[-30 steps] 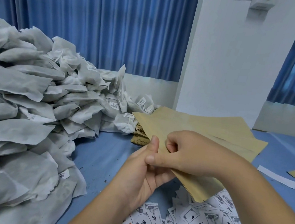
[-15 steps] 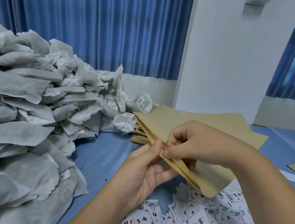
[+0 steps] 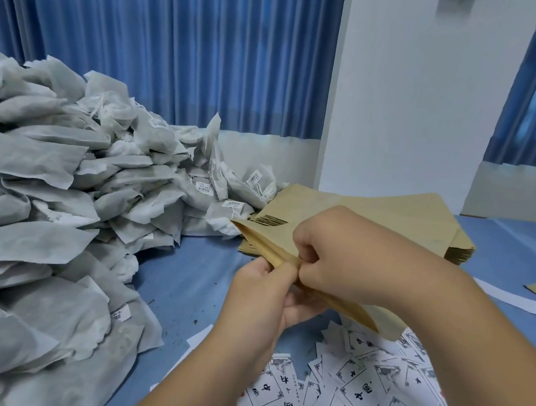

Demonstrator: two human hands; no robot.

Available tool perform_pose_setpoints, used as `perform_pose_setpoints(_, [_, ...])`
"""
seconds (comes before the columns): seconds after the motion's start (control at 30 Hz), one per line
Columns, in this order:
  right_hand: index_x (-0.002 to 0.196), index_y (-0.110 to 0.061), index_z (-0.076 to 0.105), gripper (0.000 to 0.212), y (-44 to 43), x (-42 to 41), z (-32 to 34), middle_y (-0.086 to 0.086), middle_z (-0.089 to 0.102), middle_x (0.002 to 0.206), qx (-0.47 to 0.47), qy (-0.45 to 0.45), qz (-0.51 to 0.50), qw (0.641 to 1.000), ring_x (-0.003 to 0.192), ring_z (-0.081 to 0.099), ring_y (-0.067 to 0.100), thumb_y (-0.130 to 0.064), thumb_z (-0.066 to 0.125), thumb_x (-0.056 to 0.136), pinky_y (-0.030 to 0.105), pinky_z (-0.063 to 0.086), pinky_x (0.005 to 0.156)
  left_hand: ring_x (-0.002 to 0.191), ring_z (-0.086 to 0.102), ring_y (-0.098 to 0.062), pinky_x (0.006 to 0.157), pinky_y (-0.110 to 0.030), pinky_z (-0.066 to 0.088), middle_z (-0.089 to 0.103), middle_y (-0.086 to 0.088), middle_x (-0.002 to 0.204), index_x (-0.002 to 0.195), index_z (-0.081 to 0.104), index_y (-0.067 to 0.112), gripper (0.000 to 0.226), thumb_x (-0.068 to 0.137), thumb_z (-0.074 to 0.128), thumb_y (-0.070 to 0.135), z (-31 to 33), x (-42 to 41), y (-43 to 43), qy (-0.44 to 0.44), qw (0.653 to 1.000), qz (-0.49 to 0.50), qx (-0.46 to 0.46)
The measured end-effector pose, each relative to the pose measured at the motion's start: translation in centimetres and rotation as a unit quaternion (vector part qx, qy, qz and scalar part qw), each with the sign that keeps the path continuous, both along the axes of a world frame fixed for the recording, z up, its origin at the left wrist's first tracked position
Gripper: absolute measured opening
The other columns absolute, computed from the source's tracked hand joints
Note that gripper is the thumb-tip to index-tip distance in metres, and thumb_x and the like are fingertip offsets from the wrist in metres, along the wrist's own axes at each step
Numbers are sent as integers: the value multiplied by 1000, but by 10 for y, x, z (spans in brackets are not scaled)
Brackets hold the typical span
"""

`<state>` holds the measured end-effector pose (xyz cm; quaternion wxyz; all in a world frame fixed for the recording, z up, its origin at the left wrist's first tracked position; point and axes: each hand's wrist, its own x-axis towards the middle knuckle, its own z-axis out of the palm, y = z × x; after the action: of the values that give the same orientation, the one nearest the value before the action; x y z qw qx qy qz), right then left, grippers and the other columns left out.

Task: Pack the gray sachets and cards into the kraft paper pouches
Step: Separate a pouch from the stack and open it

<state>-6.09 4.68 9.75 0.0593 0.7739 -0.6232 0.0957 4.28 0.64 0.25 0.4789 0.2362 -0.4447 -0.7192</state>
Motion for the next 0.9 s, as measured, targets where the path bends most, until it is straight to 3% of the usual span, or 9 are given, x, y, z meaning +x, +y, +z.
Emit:
perform_pose_setpoints(0.23, [61,-16,44,24,-3,-2,-3,-2,45,63,0,1,6,1000,54,40,15,-16,58,80,28,29,47,77,71,-31,64,-34,59,70,-23,86,95,62,-6,18,89,45,-10,1,2,-2,56,998,-16,13])
perform_pose_setpoints(0.4, [59,-17,40,28,-2,-8,2,-4,41,58,-34,-38,11,999,52,35,12,-14,59,78,28,27,48,71,70,-26,60,-34,58,70,-21,84,95,61,-7,35,80,32,-19,-1,1,-1,64,998,4,29])
perform_pose_setpoints(0.53, [61,-17,48,19,0,-1,5,-5,51,63,-70,-21,13,997,58,46,9,-19,62,75,24,36,51,63,68,-24,60,-35,58,67,-14,71,93,61,-2,27,83,37,-12,2,2,1,50,998,12,36])
perform_pose_setpoints(0.6, [62,-17,45,20,-1,9,1,-3,54,69,-92,29,10,995,65,52,18,-20,59,75,30,39,51,64,68,-27,61,-38,58,66,-13,68,89,63,1,21,87,42,-4,2,2,1,40,997,19,68])
perform_pose_setpoints(0.77, [59,-17,29,30,-6,34,-15,-1,34,62,-102,115,42,987,50,33,16,-8,53,74,27,19,43,70,72,-21,53,-32,56,75,-11,87,99,70,11,23,96,47,10,1,6,-3,27,992,27,123])
perform_pose_setpoints(0.9, [62,-19,25,34,-8,41,-21,-4,30,64,-125,118,47,984,51,29,16,-7,53,76,28,16,44,53,66,-16,44,-25,50,70,-7,69,91,65,9,24,96,43,1,3,11,-6,15,991,56,120])
